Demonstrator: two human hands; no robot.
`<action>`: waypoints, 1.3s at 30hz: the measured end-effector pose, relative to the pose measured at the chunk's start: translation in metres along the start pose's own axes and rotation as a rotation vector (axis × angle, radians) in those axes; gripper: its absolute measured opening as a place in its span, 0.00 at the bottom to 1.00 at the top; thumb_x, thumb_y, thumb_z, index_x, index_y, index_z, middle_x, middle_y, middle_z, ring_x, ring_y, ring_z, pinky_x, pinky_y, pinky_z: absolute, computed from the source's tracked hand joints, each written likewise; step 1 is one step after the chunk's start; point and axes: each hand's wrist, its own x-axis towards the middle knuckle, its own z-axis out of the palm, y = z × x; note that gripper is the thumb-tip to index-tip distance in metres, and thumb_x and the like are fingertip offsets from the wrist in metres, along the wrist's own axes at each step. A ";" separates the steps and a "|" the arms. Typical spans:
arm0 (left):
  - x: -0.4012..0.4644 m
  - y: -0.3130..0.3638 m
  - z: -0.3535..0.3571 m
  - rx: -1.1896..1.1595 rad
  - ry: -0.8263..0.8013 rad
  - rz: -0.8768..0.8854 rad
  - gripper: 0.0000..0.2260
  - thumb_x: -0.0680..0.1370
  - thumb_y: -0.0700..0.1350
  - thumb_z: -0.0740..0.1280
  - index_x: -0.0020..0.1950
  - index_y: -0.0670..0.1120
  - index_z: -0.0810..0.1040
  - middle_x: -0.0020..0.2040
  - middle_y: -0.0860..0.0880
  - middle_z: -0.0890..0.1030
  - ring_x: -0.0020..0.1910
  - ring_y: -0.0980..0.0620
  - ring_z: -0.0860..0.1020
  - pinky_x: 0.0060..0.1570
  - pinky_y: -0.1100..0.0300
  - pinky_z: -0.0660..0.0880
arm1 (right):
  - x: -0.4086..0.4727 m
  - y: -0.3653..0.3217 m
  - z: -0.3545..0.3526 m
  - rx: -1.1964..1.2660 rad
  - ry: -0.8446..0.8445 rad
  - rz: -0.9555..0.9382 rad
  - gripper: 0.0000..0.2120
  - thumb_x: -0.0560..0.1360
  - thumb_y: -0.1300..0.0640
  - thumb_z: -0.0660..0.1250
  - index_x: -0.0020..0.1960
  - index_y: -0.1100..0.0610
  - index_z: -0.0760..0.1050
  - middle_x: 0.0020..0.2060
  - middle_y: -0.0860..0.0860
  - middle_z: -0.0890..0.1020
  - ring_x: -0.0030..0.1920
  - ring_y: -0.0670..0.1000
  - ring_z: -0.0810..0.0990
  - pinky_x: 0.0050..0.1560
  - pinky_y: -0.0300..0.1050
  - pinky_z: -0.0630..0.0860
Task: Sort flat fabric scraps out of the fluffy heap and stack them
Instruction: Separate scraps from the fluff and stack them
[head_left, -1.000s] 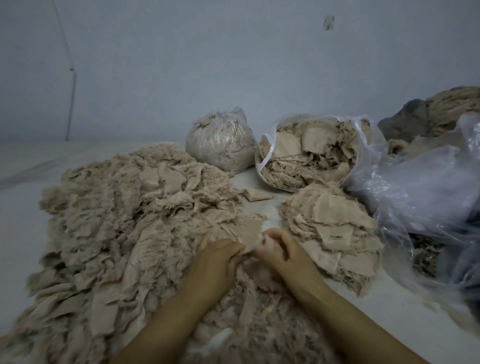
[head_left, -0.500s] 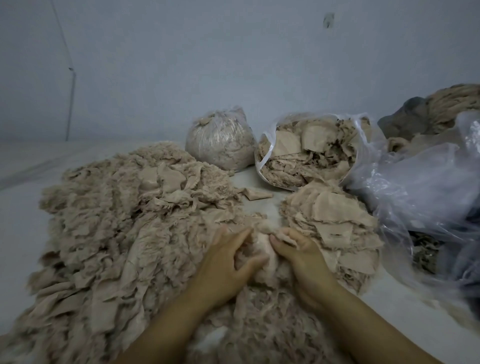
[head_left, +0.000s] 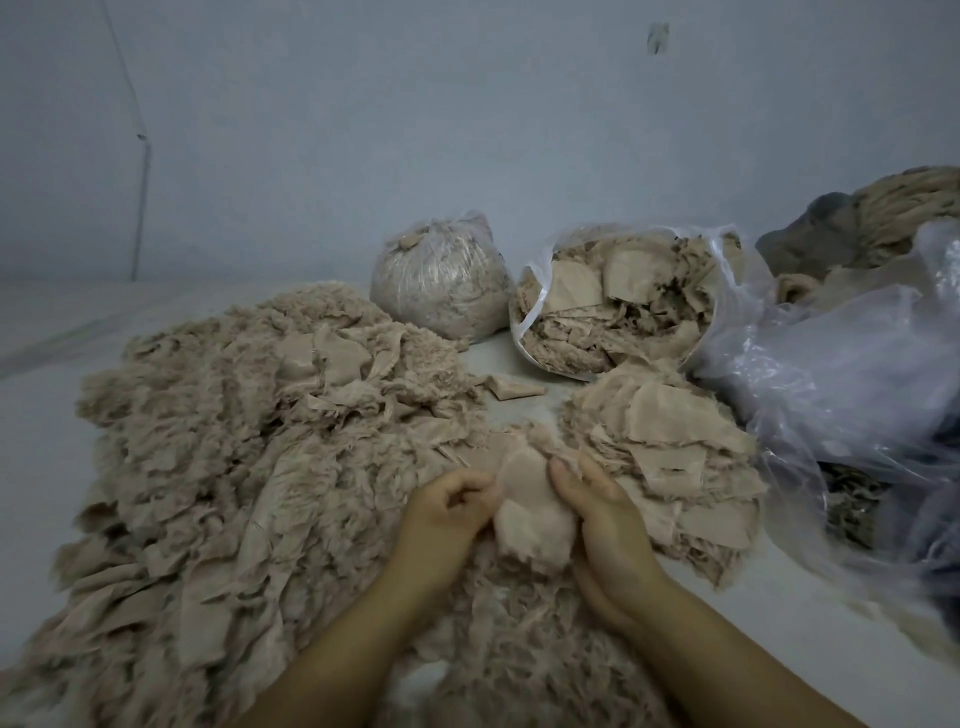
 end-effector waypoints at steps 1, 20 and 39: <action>0.002 0.000 -0.003 -0.112 0.066 -0.036 0.05 0.77 0.37 0.64 0.44 0.39 0.78 0.40 0.42 0.80 0.39 0.49 0.79 0.43 0.58 0.78 | 0.001 -0.001 -0.002 -0.034 0.034 0.007 0.09 0.75 0.60 0.65 0.53 0.60 0.79 0.48 0.59 0.84 0.45 0.53 0.84 0.42 0.44 0.81; -0.003 -0.003 0.001 -0.279 -0.233 -0.098 0.12 0.74 0.48 0.67 0.48 0.40 0.82 0.47 0.39 0.83 0.45 0.46 0.82 0.44 0.57 0.79 | -0.004 0.002 0.000 -0.484 -0.036 0.007 0.17 0.73 0.41 0.66 0.46 0.55 0.81 0.44 0.55 0.85 0.46 0.55 0.84 0.49 0.50 0.80; 0.007 0.002 -0.026 0.465 0.274 0.344 0.09 0.77 0.43 0.66 0.39 0.54 0.76 0.33 0.57 0.77 0.32 0.61 0.74 0.33 0.72 0.69 | 0.049 -0.089 -0.036 -1.322 0.615 -0.410 0.16 0.76 0.56 0.65 0.63 0.56 0.72 0.59 0.58 0.74 0.62 0.60 0.69 0.61 0.50 0.65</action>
